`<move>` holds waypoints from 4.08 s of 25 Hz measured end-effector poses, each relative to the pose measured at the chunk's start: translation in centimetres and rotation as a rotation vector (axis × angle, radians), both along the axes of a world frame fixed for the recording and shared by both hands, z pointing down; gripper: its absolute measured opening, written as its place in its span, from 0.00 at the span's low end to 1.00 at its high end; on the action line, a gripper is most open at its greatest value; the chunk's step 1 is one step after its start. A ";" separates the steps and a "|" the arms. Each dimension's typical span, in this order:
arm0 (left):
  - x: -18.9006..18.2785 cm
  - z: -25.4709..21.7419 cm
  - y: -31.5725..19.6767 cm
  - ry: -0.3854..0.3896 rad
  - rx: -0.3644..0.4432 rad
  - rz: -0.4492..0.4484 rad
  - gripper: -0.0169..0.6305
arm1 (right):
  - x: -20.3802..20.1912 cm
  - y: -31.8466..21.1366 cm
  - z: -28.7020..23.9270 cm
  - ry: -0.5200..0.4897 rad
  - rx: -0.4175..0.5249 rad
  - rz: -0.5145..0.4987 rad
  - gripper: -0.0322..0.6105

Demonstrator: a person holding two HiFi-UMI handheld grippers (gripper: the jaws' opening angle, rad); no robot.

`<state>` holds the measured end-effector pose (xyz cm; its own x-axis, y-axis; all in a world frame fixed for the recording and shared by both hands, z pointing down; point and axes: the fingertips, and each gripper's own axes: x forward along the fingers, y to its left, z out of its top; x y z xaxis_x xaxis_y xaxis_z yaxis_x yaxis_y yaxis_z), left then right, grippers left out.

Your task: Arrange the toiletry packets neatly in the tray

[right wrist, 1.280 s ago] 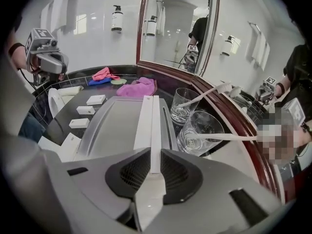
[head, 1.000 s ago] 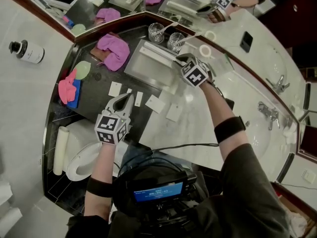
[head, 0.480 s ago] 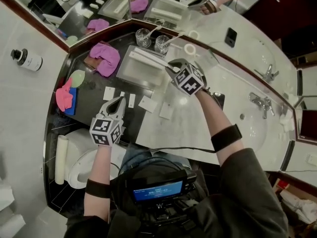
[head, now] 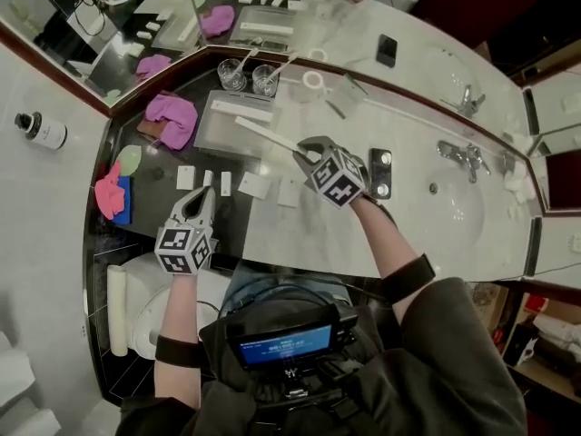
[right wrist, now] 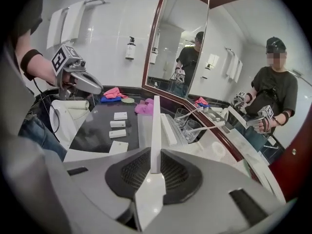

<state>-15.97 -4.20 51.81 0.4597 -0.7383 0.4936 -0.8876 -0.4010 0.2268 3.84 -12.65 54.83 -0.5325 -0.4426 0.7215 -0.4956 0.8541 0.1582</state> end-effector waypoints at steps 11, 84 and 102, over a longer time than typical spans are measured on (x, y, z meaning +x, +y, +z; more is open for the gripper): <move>-0.6 0.1 2.1 -0.017 -0.002 -0.001 0.03 | -1.6 10.3 4.6 -0.028 -0.098 -0.066 0.18; 0.0 -3.2 0.5 -0.019 0.071 -0.053 0.03 | 6.8 5.6 -3.5 -0.571 -0.114 0.485 0.06; -0.7 -2.2 -3.3 -0.015 0.054 -0.056 0.03 | 0.3 -0.5 -0.9 -0.184 -0.042 0.170 0.15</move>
<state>-16.63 -7.50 49.57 0.4098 -0.7882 0.4591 -0.9120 -0.3622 0.1923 4.09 -13.17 53.98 -0.5766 -0.5090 0.6392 -0.6502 0.7596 0.0183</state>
